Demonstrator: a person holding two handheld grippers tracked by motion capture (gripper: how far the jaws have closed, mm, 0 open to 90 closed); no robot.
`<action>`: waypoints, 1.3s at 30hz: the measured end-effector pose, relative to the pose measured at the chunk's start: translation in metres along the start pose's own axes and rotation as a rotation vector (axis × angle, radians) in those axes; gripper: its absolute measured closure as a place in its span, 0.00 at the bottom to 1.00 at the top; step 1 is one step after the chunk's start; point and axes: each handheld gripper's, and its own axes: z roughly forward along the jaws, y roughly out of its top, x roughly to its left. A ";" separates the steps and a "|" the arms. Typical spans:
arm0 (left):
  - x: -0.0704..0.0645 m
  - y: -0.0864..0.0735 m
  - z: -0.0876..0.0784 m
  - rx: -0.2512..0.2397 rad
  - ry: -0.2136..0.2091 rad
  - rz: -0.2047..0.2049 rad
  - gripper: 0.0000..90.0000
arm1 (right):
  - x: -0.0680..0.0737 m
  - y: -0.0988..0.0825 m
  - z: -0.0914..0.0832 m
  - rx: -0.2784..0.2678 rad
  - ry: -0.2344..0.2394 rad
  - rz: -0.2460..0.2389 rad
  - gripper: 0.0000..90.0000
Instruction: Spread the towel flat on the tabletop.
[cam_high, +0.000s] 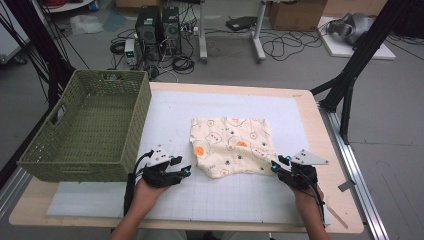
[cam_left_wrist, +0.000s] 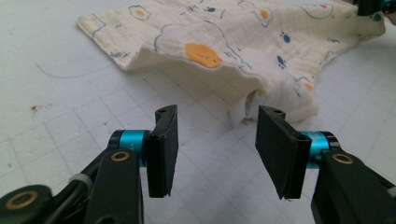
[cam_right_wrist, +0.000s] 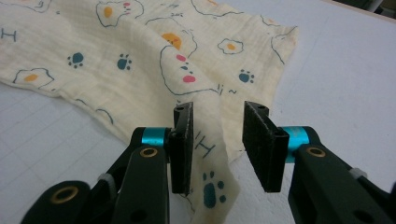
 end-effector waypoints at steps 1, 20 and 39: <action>-0.001 -0.001 0.000 0.008 -0.011 0.009 0.58 | -0.001 0.000 0.001 0.000 0.001 -0.002 0.71; -0.017 0.021 0.050 0.155 -0.033 0.059 0.95 | 0.006 -0.005 0.012 0.063 0.037 -0.023 0.72; -0.004 -0.012 -0.030 0.132 -0.077 -0.035 0.96 | 0.039 -0.004 0.009 0.177 0.190 -0.062 0.96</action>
